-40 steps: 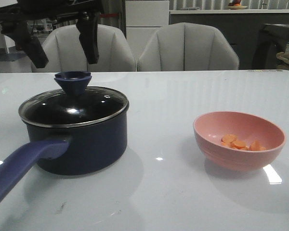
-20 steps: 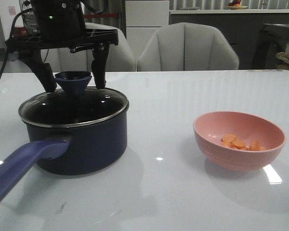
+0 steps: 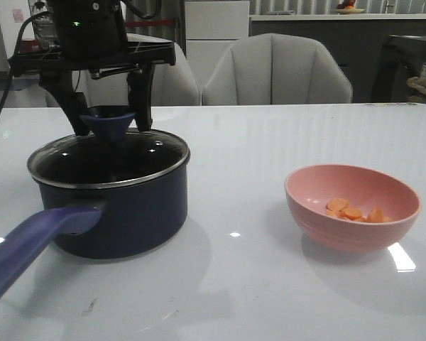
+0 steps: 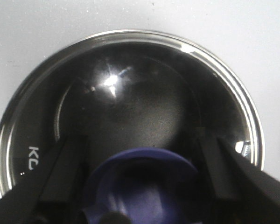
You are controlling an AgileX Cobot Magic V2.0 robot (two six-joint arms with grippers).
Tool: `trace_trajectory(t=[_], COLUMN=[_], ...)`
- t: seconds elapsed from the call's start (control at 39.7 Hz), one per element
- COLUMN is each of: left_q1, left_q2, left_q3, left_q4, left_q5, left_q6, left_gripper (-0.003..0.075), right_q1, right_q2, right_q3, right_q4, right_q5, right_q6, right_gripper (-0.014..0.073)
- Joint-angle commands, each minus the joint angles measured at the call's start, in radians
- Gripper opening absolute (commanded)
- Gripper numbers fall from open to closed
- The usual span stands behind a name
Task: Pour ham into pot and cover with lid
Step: 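Lower the left gripper onto the purple lid knob and grasp it, then lift the glass lid off the saucepan with the left gripper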
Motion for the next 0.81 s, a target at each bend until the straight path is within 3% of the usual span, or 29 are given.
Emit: trace_trajectory(t=[0.0, 0.2, 0.78], left_q1=[-0.003, -0.003, -0.003], left_q2=[-0.027, -0.027, -0.039], left_q3=[-0.013, -0.013, -0.110], left_q4=[-0.025, -0.027, -0.027], left_q5=[0.058, 0.076, 0.116], left_q6=[-0.010, -0.010, -0.010], left_gripper=[0.0253, 0.0156, 0.0154], right_q1=[-0.008, -0.008, -0.008], right_q2=[-0.021, -0.021, -0.021], right_q3=[0.010, 0.010, 0.010], right_q4=[-0.009, -0.009, -0.009], right_q5=[-0.085, -0.085, -0.085], right_q6=[0.003, 0.003, 0.003], right_gripper=[0.0137, 0.0137, 0.0137])
